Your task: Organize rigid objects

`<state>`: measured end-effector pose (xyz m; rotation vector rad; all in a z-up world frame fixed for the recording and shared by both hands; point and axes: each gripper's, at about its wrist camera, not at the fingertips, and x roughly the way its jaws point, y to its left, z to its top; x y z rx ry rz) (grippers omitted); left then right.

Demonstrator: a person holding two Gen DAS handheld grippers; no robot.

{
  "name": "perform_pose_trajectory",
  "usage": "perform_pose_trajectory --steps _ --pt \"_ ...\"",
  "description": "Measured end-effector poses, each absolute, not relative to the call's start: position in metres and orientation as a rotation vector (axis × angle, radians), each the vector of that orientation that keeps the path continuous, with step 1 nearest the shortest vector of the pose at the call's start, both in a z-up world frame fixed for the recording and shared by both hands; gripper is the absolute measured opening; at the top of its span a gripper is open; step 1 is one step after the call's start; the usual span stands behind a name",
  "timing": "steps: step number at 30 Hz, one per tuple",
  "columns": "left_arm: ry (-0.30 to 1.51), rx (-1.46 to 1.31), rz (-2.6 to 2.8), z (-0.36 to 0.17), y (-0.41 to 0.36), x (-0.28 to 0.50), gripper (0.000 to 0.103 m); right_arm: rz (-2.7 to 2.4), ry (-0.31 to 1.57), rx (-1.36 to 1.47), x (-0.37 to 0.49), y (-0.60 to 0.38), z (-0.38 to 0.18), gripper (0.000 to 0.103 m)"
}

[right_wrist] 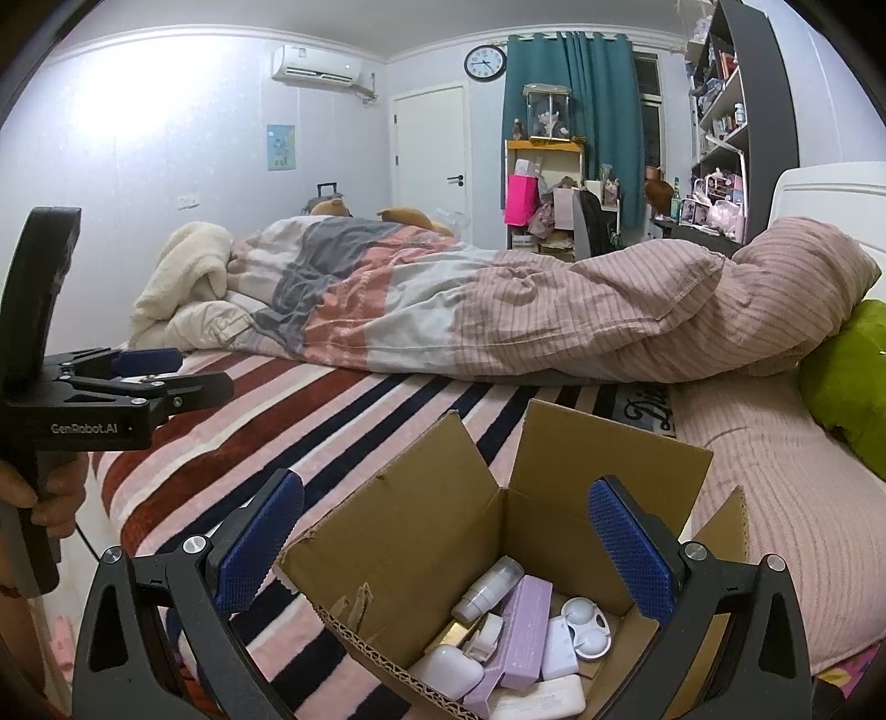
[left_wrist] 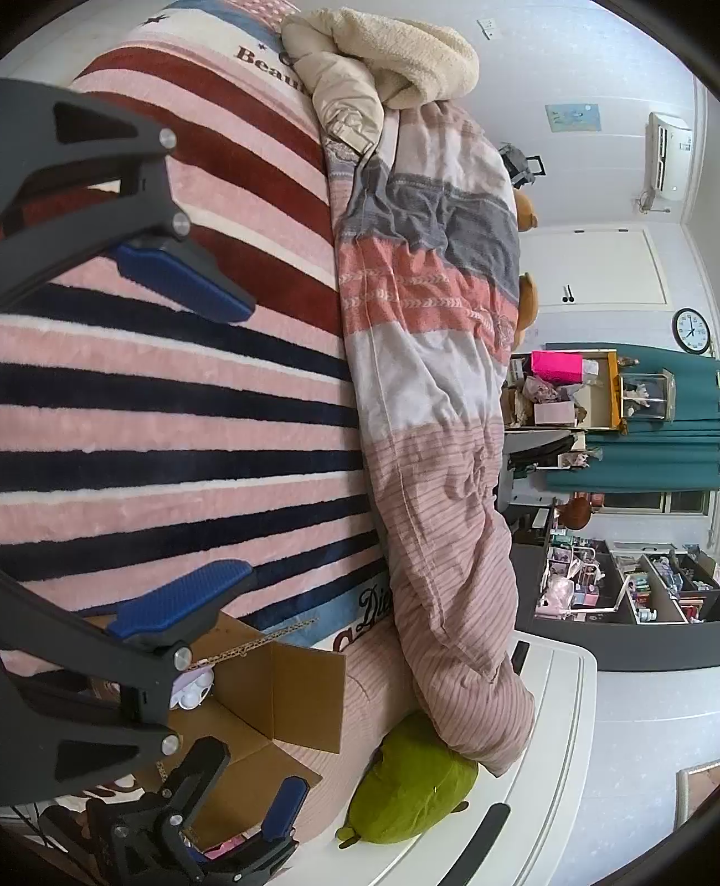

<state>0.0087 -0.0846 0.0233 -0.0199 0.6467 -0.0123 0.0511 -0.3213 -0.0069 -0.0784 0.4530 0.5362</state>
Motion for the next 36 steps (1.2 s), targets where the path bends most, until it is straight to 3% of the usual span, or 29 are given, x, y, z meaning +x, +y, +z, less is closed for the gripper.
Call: perform_pose_trajectory --steps 36 --pt "0.645 -0.027 -0.001 0.0205 -0.0845 0.0095 0.091 0.558 0.453 -0.084 0.0553 -0.3234 -0.0063 0.103"
